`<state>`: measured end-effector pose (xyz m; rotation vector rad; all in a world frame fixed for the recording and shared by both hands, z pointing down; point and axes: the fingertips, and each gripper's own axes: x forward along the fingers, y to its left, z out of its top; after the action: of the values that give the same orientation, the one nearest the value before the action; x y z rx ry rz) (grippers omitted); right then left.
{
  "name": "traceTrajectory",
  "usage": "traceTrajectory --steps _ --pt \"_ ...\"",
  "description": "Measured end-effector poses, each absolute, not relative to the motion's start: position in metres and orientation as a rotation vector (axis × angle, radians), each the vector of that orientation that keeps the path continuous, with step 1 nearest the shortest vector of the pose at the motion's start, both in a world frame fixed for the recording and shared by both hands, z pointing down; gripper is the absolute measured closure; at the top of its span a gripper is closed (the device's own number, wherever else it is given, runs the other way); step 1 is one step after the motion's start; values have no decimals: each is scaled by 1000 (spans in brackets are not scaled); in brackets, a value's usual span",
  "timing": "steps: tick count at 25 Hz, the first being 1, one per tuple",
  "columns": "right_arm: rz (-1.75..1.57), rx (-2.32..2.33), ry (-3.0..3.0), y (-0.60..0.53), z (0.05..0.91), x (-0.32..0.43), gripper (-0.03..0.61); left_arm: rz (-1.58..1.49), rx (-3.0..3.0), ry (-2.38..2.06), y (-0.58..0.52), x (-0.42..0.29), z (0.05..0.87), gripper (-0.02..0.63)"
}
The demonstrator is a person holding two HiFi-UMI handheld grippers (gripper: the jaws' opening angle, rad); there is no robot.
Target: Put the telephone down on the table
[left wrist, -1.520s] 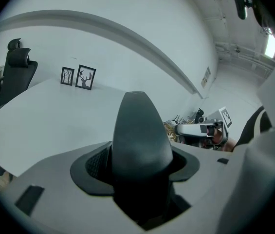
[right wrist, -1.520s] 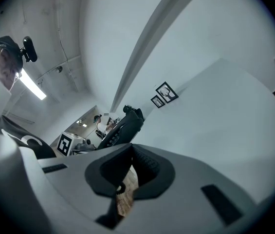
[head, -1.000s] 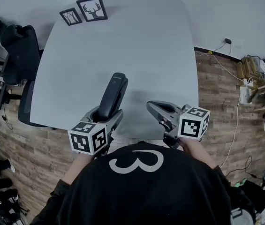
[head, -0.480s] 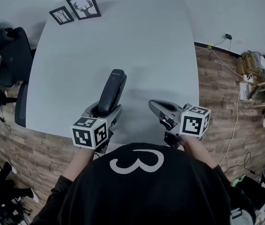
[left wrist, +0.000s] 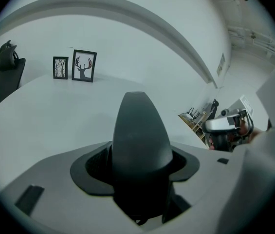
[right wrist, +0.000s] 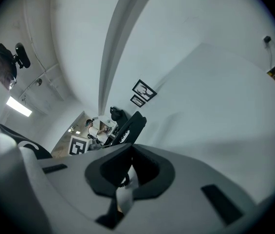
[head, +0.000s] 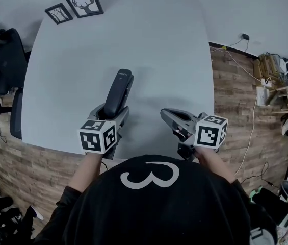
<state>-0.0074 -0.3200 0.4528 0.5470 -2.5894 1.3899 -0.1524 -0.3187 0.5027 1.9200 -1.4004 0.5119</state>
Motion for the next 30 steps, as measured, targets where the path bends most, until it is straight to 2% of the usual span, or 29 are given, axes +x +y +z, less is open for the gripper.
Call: traceTrajectory --steps 30 --pt "1459 562 -2516 -321 478 7 569 813 1976 -1468 -334 -148 570 324"
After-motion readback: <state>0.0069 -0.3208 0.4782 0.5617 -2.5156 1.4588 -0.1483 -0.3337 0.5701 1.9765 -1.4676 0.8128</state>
